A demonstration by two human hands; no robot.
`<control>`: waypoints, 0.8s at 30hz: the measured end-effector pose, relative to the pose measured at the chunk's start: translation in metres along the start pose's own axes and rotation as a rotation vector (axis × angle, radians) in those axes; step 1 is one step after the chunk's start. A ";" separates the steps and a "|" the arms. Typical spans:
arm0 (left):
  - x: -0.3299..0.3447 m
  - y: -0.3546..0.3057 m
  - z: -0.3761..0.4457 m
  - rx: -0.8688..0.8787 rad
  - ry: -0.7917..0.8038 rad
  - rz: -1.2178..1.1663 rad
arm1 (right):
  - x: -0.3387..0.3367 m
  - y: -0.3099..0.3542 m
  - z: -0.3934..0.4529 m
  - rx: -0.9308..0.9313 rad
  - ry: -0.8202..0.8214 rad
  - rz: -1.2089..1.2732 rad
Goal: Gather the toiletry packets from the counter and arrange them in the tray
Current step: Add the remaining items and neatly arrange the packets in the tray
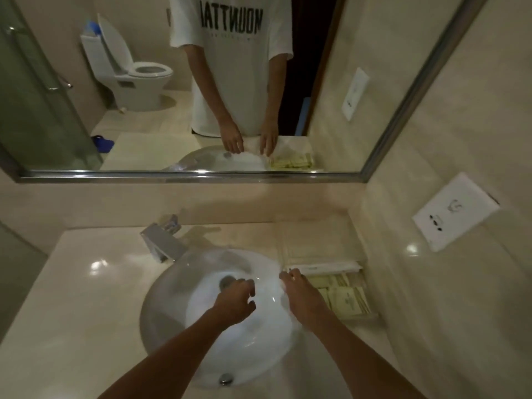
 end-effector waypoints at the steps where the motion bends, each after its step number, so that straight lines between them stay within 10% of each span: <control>1: 0.005 -0.008 0.004 0.014 0.003 0.011 | 0.000 -0.017 -0.003 0.029 -0.003 -0.008; 24: 0.056 -0.074 0.083 -0.015 0.082 0.031 | 0.024 -0.195 0.004 0.426 -0.084 0.106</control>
Point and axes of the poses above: each hand's wrist, its own z-axis towards the middle knuckle, its own x-axis out of the palm, y = z × x, the point moved 2 cm from there along z, towards the middle knuckle, and after that the axes turned 7 degrees about -z, right-handed, at the moved point
